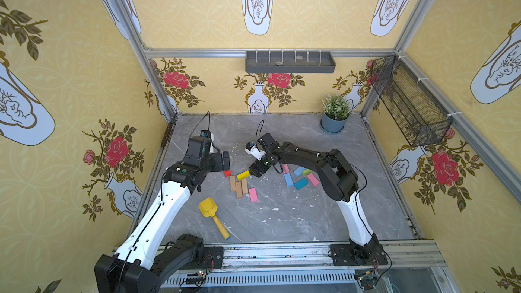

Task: Assemble the number 8 with building blocks
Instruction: Move the building block to the center of the board.

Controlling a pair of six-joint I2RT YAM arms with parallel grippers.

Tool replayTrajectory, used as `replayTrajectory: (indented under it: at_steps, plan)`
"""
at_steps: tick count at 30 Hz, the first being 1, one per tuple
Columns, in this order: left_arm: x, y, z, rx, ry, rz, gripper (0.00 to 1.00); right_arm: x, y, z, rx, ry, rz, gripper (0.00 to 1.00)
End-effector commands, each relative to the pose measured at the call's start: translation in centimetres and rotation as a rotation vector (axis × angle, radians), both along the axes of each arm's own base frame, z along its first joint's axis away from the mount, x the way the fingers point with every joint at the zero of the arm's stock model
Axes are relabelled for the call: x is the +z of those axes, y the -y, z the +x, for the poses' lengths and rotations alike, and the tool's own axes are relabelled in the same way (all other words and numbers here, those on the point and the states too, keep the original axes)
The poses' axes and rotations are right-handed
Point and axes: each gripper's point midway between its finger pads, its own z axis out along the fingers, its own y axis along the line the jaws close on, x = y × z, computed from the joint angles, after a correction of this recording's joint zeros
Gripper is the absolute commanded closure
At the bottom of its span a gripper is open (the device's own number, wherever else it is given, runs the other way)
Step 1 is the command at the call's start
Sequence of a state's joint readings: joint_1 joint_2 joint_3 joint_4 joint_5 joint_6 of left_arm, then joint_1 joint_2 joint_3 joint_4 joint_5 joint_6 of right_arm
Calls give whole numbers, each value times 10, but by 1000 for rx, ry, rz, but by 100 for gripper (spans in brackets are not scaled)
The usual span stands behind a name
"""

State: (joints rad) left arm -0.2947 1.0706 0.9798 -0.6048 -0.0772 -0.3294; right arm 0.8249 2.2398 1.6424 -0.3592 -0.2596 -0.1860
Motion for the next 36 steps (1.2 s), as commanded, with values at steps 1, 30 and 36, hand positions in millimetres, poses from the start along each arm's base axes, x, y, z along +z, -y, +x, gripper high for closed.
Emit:
replayTrajectory:
  at_steps: [1,30,36]
  plan:
    - [1,3,1,-21,7,-3,0,-2,13,-20,-27,-84,-39,5]
    - [-3,-5,-1,2,4,33,0,-21,-3,-9,-569,-159,-48,5]
    - [-3,-5,-1,2,4,32,0,-28,-4,-14,-572,-137,-97,7]
